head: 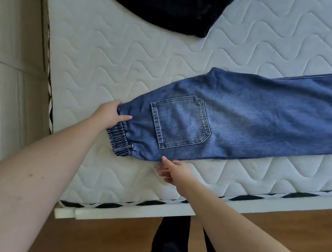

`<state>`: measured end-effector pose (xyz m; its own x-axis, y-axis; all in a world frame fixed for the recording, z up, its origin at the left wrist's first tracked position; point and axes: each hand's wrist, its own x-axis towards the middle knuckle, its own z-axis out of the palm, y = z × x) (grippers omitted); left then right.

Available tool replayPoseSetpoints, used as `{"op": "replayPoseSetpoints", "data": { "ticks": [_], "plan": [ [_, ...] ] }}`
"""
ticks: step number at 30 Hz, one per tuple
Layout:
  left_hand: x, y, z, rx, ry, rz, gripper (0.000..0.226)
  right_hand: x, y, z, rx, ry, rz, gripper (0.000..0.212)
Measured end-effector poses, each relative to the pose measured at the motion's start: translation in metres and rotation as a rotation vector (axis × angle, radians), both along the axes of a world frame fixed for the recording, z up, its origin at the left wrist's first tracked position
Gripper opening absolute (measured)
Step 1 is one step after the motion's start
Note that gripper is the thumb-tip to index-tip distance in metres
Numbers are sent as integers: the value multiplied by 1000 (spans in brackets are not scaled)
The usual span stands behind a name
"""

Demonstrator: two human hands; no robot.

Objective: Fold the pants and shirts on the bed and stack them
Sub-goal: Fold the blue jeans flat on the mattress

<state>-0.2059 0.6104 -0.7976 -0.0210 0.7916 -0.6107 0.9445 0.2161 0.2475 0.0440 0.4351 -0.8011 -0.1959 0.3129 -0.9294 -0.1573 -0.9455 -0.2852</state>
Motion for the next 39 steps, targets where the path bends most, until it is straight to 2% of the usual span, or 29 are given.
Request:
{"op": "replayPoseSetpoints", "data": {
  "ticks": [4, 9, 13, 15, 18, 21, 23, 25, 27, 29, 32, 36, 39],
  "plan": [
    [-6, 3, 2, 16, 31, 5, 49, -12, 4, 1, -44, -75, 43, 26],
    [12, 5, 4, 3, 304, -103, 64, -10, 19, 17, -67, -166, 273, 49],
    [28, 25, 9, 49, 177, -270, 85, 31, 55, 41, -24, -147, 575, 53],
    [47, 35, 11, 31, 55, -275, 87, 60, 77, 49, 64, -184, 580, 47],
    [91, 44, 10, 74, -161, -252, 70, 104, 117, 53, 269, -327, 376, 29],
    [137, 53, 7, 111, -258, -232, 58, 144, 157, 47, 465, -561, 253, 15],
    [165, 60, 4, 112, -270, -235, 56, 167, 177, 39, 595, -792, 358, 14],
    [190, 71, -1, 97, -280, -212, 57, 187, 192, 28, 661, -1038, 585, 32],
    [212, 83, -5, 69, -320, -133, 59, 209, 203, 19, 677, -1191, 721, 46],
    [232, 95, -8, 42, -352, -45, 57, 229, 211, 10, 637, -1226, 772, 49],
    [253, 110, -12, -19, -368, 30, 54, 252, 218, 0, 599, -1239, 900, 40],
    [261, 117, -11, -36, -276, -65, 31, 260, 223, -6, 702, -1275, 914, 26],
    [262, 110, -2, 70, -299, -120, 12, 257, 227, -7, 753, -1262, 918, 31]
  ]
}}
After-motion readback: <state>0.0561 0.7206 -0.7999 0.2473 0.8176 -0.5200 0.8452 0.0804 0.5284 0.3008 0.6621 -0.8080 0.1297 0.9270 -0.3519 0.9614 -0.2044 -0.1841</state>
